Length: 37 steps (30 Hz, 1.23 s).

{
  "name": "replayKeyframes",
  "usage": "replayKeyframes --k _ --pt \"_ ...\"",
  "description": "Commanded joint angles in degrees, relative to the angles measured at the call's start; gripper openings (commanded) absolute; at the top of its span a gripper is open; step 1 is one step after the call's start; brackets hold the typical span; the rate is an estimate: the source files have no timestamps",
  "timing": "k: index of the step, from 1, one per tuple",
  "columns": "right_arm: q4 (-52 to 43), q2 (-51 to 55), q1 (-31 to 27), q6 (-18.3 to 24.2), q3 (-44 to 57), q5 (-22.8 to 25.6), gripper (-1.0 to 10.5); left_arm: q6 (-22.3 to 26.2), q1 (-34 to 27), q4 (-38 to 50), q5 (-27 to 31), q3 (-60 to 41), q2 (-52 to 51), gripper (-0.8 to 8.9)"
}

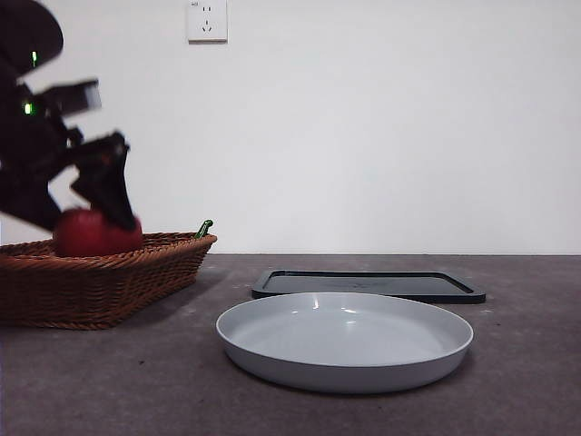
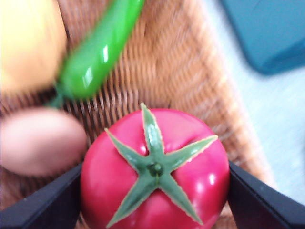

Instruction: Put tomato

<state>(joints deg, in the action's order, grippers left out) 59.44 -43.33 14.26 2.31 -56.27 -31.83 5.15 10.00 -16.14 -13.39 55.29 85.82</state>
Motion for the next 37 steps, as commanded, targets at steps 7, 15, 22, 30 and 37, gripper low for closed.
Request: replayKeyframes --k 7,15,22,30,37 --pt "-0.6 -0.4 0.3 -0.2 -1.0 0.3 3.8 -3.0 7.0 -1.8 -3.8 5.5 -7.8 3.00" --pt "-0.7 -0.4 0.3 -0.2 -1.0 0.3 3.8 -2.8 20.7 -0.4 -3.5 5.5 -7.2 2.99" --pt "-0.7 -0.4 0.3 -0.2 -1.0 0.3 3.8 -1.3 28.8 4.6 -1.6 5.5 -2.1 2.99" --pt "-0.7 -0.4 0.3 -0.2 -1.0 0.3 3.8 0.4 32.9 6.1 -0.9 5.5 5.9 2.99" --pt "-0.7 -0.4 0.3 -0.2 -1.0 0.3 3.8 0.9 34.7 9.9 -0.5 5.5 13.5 2.99"
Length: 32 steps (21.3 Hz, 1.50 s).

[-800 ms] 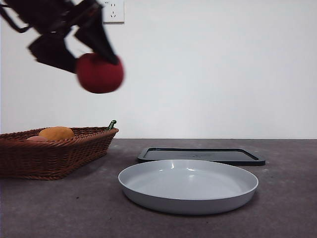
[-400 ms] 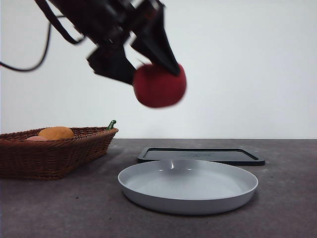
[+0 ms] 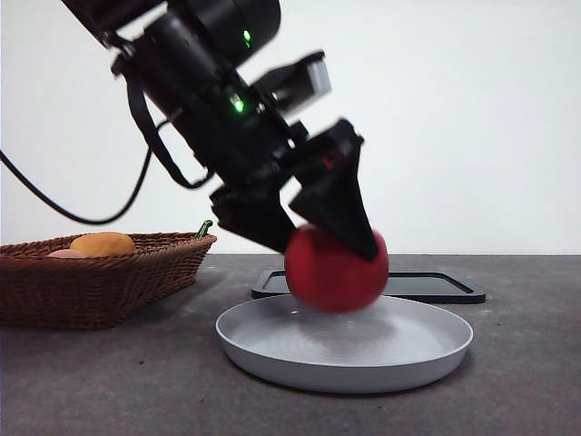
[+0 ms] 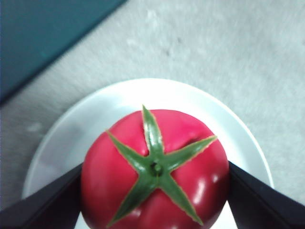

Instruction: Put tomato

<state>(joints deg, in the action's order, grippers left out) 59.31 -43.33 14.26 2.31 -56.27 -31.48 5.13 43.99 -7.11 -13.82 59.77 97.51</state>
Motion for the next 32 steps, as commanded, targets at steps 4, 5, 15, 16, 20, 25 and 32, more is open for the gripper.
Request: replayKeyframes --k 4,5,15,16,20,25,32 --pt "-0.5 -0.4 0.3 -0.2 -1.0 0.0 3.8 1.7 0.9 1.0 0.4 1.0 3.8 3.00" --pt "-0.5 -0.4 0.3 -0.2 -1.0 0.0 3.8 1.7 1.0 1.0 0.5 1.0 4.1 3.01" --pt "-0.5 -0.4 0.3 -0.2 -1.0 0.0 3.8 0.3 1.1 0.5 0.5 1.0 4.0 4.94" --pt "-0.5 -0.4 0.3 -0.2 -1.0 0.0 3.8 -0.5 1.1 0.7 0.5 1.1 3.9 4.94" --pt "-0.5 -0.4 0.3 -0.2 -1.0 0.0 3.8 -1.4 0.9 0.4 0.5 2.4 1.8 4.94" --pt "-0.5 -0.4 0.3 -0.2 -1.0 0.0 3.8 -1.9 -1.0 -0.1 0.8 2.9 -4.0 4.94" --pt "-1.4 -0.4 0.3 -0.2 -1.0 0.0 3.8 -6.1 -8.1 -7.7 0.8 2.9 -17.9 4.94"
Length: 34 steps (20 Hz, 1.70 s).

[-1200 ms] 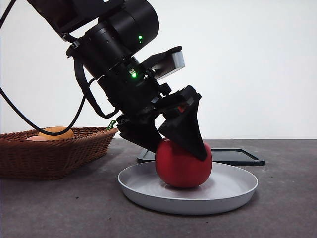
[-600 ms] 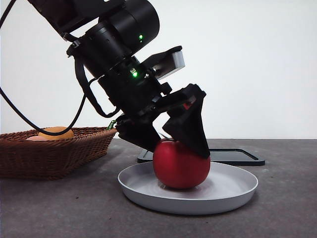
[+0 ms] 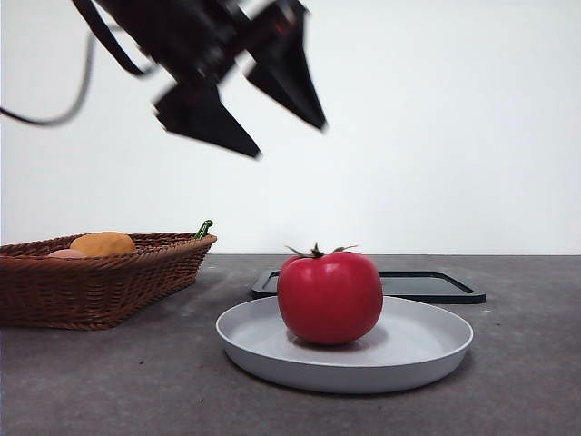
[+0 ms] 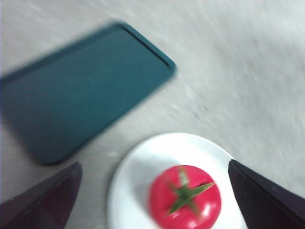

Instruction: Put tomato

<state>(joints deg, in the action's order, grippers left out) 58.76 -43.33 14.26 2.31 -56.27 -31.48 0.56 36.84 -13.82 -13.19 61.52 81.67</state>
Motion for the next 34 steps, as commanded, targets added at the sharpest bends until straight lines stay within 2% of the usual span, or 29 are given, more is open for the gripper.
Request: replayKeyframes --k 1,8,14,17,19,28,34 --pt "-0.9 -0.4 0.3 -0.2 -1.0 0.0 3.8 -1.5 -2.1 -2.4 0.2 1.1 -4.4 4.94" --pt "-2.8 -0.6 0.3 -0.2 -1.0 0.0 3.8 -0.5 -11.6 -16.0 0.1 1.1 -20.1 4.94" --pt "-3.1 -2.8 0.3 -0.2 -1.0 0.0 3.8 0.8 -14.1 -32.5 -7.5 1.1 -28.2 4.93" --pt "-3.1 -3.7 0.3 -0.1 -1.0 0.0 3.8 4.1 -13.9 -42.4 -12.6 1.1 -29.7 4.92" --pt "-3.2 -3.9 0.3 -0.2 -1.0 -0.1 3.8 5.7 -13.9 -47.1 -13.6 1.1 -29.8 4.92" --pt "-3.4 -4.4 0.6 -0.4 -1.0 -0.1 3.8 6.5 -13.9 -47.9 -14.9 1.1 -29.8 4.92" --pt "-10.3 -11.1 6.0 -1.7 -1.0 0.0 3.8 6.4 -13.9 -47.7 -14.9 1.1 -29.8 4.92"
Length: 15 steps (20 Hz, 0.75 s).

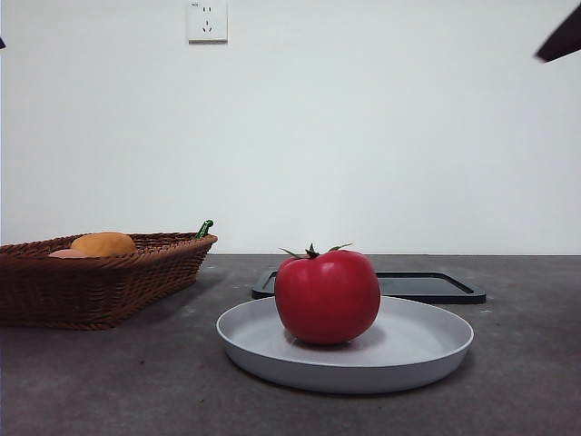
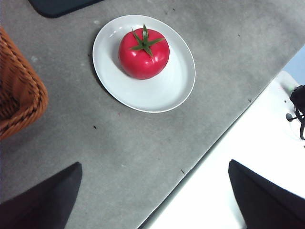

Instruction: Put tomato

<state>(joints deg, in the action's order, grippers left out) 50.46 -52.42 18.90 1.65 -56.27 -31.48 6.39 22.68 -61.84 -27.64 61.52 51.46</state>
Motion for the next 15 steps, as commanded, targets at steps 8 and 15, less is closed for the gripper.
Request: replayKeyframes --k 8,15 --pt "-16.9 -17.6 9.3 -1.0 -1.0 5.5 4.2 0.6 0.3 0.3 -0.5 1.1 0.4 4.92" --pt "-25.0 -28.8 14.0 -1.0 -1.0 8.9 4.3 0.6 0.3 0.4 -0.5 1.1 0.4 4.92"
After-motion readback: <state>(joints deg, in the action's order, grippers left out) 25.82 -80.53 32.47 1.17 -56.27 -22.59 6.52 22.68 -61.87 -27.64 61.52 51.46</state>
